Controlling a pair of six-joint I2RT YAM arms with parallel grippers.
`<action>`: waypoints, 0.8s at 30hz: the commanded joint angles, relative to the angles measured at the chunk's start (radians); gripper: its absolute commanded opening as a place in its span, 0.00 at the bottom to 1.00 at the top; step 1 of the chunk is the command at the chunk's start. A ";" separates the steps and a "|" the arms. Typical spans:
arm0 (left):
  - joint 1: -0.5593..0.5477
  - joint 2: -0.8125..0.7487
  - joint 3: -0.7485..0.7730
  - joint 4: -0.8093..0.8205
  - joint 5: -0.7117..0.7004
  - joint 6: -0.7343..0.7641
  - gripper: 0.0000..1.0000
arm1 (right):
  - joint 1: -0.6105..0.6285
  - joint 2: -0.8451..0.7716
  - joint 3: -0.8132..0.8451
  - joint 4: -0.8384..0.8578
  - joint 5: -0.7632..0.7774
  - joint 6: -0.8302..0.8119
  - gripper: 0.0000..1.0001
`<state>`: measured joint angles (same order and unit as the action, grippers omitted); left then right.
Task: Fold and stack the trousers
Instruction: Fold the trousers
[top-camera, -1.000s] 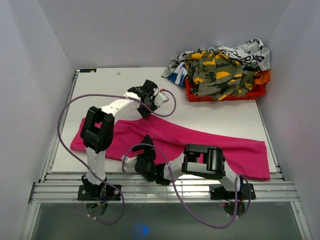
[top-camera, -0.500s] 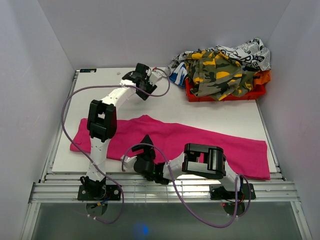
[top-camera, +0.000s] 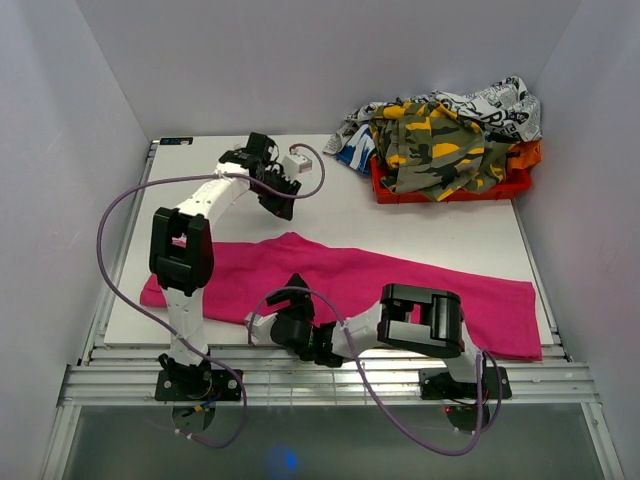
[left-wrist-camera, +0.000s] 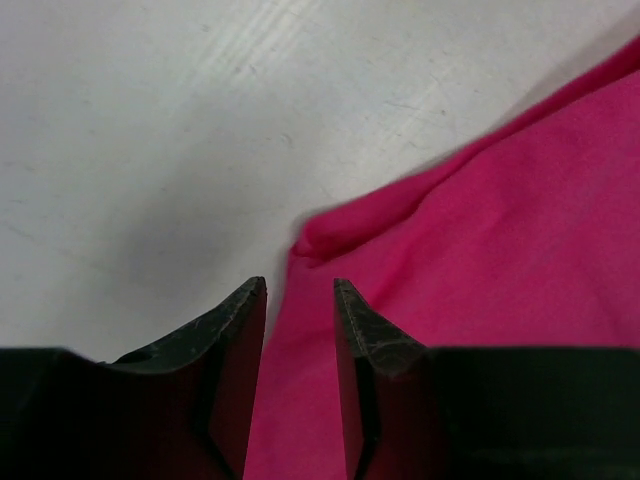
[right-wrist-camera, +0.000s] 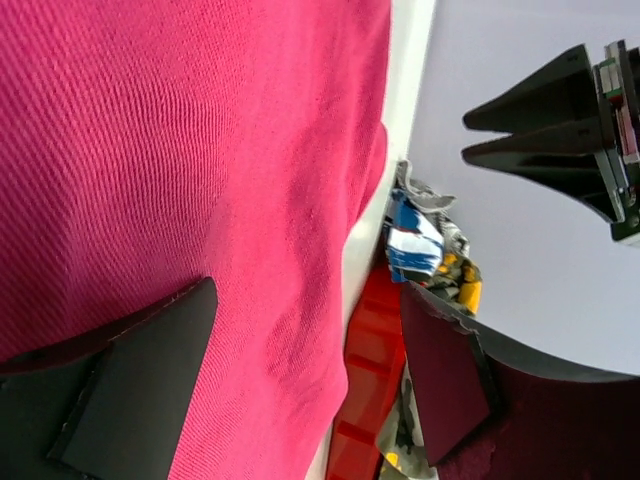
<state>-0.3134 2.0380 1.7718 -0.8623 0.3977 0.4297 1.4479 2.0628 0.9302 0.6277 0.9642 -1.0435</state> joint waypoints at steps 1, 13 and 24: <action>0.019 -0.042 -0.048 -0.008 0.150 -0.081 0.43 | 0.020 -0.056 -0.073 -0.307 -0.232 0.174 0.59; 0.232 -0.217 -0.069 -0.090 0.248 -0.096 0.54 | -0.254 -0.585 -0.057 -0.716 -0.739 0.442 0.67; 0.226 -0.411 -0.558 0.046 0.423 -0.147 0.42 | -0.724 -0.572 -0.048 -1.014 -1.139 0.605 0.58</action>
<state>-0.0902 1.6382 1.2339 -0.9012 0.7048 0.3237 0.7563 1.4532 0.8803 -0.2661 -0.0067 -0.5095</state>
